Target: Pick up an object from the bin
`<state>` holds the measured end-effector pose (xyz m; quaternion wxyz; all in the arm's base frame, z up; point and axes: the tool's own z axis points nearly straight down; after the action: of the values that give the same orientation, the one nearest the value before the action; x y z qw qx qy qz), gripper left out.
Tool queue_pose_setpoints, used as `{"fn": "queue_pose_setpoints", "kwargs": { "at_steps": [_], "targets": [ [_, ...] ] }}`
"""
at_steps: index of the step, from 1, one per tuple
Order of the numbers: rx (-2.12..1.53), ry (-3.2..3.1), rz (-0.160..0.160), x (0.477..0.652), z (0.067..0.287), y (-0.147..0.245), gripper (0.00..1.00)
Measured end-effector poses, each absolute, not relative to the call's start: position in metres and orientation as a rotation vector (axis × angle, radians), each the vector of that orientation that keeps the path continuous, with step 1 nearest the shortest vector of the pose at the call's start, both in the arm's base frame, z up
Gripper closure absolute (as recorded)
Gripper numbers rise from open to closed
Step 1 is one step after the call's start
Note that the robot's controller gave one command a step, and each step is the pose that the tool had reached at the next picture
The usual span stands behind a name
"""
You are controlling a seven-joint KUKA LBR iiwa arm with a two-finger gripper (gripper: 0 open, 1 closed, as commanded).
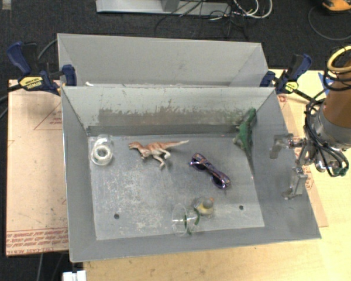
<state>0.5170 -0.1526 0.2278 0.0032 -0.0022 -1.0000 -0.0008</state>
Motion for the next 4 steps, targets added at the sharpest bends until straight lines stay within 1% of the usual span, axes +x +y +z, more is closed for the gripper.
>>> {"fn": "queue_pose_setpoints", "kwargs": {
  "at_steps": [1,2,3,4],
  "targets": [
    [0.001,-3.143,0.0,0.519,0.232,-0.151,0.0],
    [-0.102,-3.137,-0.006,0.596,0.2,-0.116,0.0],
    [-0.068,-3.138,-0.002,0.556,0.147,-0.113,0.0],
    [-0.019,-3.15,-0.008,0.651,0.161,-0.072,0.0]
  ]
}}
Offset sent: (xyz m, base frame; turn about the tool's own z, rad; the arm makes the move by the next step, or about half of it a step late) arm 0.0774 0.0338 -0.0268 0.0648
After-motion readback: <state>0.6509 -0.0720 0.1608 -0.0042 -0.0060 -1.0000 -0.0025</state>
